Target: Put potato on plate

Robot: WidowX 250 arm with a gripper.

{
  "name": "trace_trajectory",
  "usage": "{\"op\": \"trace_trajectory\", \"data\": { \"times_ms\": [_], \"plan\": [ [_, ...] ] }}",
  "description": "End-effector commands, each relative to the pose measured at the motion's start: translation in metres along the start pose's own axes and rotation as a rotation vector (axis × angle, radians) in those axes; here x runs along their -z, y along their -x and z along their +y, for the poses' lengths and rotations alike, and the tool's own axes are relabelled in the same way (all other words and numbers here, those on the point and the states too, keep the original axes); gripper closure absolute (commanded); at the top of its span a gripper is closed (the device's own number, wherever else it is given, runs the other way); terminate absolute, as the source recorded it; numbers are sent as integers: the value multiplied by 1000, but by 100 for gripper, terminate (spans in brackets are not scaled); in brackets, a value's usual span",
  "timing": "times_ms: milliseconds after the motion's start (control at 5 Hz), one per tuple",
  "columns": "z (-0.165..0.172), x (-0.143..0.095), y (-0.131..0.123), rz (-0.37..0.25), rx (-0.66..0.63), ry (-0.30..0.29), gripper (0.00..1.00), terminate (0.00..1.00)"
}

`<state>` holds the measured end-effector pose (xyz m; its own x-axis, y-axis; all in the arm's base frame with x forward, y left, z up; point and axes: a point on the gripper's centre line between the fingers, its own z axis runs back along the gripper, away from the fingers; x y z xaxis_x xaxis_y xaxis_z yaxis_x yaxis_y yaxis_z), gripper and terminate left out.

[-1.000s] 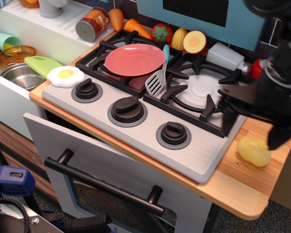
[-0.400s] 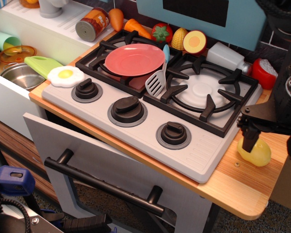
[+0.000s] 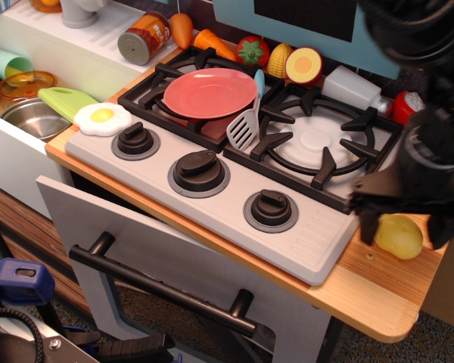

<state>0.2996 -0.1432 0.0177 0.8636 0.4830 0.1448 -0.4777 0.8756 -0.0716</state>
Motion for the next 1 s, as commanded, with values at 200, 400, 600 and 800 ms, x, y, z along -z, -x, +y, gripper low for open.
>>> {"op": "trace_trajectory", "data": {
  "times_ms": [200,400,600,800],
  "plan": [
    [4,3,-7,-36,-63,30,100,0],
    [-1,0,-7,-40,-72,11,100,0],
    [-5,-13,-10,-13,-73,10,100,0],
    [-9,-49,-15,-30,-39,-53,100,0]
  ]
}}
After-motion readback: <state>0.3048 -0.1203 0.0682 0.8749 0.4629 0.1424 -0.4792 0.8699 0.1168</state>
